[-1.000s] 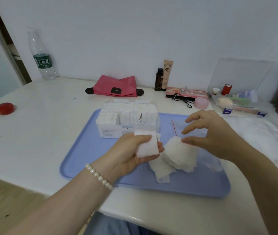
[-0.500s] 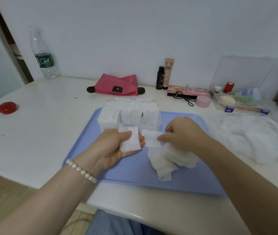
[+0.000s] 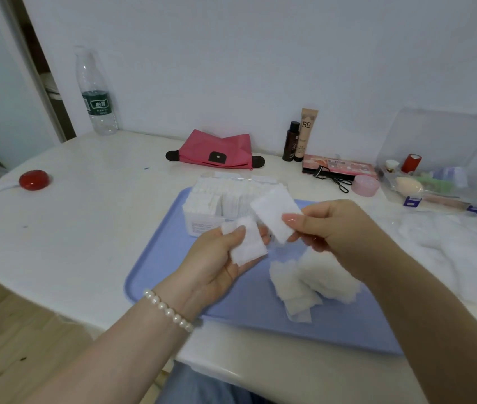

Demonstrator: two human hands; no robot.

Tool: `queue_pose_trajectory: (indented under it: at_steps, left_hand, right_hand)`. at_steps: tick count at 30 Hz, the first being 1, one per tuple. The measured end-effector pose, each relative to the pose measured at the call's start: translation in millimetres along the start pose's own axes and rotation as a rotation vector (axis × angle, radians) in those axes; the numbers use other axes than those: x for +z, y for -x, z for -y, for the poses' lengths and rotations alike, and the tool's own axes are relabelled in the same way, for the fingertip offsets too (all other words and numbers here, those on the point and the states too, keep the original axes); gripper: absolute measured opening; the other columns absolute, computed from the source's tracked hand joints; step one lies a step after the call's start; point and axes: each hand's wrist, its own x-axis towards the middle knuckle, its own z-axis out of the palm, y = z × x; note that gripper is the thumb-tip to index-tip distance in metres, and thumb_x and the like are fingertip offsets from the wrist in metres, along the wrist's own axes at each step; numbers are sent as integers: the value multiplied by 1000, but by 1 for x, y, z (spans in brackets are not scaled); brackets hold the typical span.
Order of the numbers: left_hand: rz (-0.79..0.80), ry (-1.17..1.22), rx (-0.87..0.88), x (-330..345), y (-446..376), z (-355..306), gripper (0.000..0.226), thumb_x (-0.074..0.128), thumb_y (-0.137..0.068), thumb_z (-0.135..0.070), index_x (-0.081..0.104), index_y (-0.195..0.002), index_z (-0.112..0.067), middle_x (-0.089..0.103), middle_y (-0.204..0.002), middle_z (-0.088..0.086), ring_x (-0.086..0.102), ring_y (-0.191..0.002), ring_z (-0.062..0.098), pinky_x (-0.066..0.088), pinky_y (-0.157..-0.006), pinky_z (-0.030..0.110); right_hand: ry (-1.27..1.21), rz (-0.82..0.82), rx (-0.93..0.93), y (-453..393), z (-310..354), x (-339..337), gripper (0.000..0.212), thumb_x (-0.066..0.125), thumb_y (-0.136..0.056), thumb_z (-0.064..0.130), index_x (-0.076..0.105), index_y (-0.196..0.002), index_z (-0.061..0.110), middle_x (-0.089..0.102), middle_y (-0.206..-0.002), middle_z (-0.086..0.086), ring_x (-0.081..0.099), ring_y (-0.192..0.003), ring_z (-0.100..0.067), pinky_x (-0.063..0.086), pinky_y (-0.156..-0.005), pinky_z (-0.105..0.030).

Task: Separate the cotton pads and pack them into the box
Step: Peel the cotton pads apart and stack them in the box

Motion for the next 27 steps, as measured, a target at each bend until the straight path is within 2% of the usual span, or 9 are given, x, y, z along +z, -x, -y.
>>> queue_pose_trajectory:
  at_steps: [2,3,5,7,13,16,22,25,27]
  left_hand:
    - [86,19,10,10,2,3,30,38,-97,-3,54,-120,6,70,-97,17,68,-86,26,54,-86,37]
    - [122,30,10,15,2,4,32,37,-96,-1,51,-123,11,69,-86,16,68,-74,24,56,-80,33]
    - [163,54,2,22,4,6,35,38,-94,1,46,-125,16,66,-70,11,64,-60,19,56,-71,29]
    - [175,62,-9,25,6,5,37,39,-94,-3,45,-126,16,66,-67,9,63,-57,16,55,-70,27]
    - [167,140,-73,25,10,0,39,36,-99,-19,54,-118,12,69,-96,21,65,-67,20,58,-69,28]
    - [180,124,-89,23,12,1,44,32,-100,-25,52,-122,8,68,-104,20,68,-76,23,56,-77,32]
    - [141,150,-87,19,10,1,47,25,-101,-32,59,-108,0,67,-109,23,64,-100,33,49,-92,42]
    - [143,154,-97,18,8,1,52,25,-101,-36,56,-117,2,63,-117,24,61,-107,35,53,-87,40]
    - [149,164,-101,18,6,1,57,24,-101,-41,54,-120,3,62,-119,24,60,-108,35,56,-76,36]
  right_hand:
    - [-189,105,89,7,-3,12,22,64,-84,15,67,-65,5,64,-53,0,44,-44,-7,35,-44,-16]
    - [-227,108,127,8,-7,17,22,63,-85,14,66,-66,4,65,-54,-1,45,-43,-8,35,-44,-17]
    - [-261,54,171,7,-13,24,21,63,-86,13,66,-67,4,66,-56,-2,46,-40,-8,35,-43,-17]
    - [-288,-2,180,6,-16,26,22,65,-84,13,65,-64,6,68,-58,-5,47,-39,-8,35,-42,-17]
    - [-311,-29,179,8,-17,27,17,70,-80,13,65,-65,7,70,-65,-10,50,-39,-12,36,-41,-18]
    - [-339,-33,181,8,-16,26,13,70,-79,12,63,-69,7,70,-66,-12,52,-39,-12,36,-39,-18]
    - [-369,-66,140,8,-15,24,9,70,-79,8,61,-77,5,70,-68,-13,57,-41,-15,39,-39,-19]
    - [-371,-62,119,10,-16,27,9,70,-78,8,62,-76,5,69,-66,-11,58,-41,-15,39,-39,-18]
    - [-330,-77,106,11,-19,30,10,72,-78,10,63,-76,6,68,-63,-10,58,-41,-15,39,-39,-19]
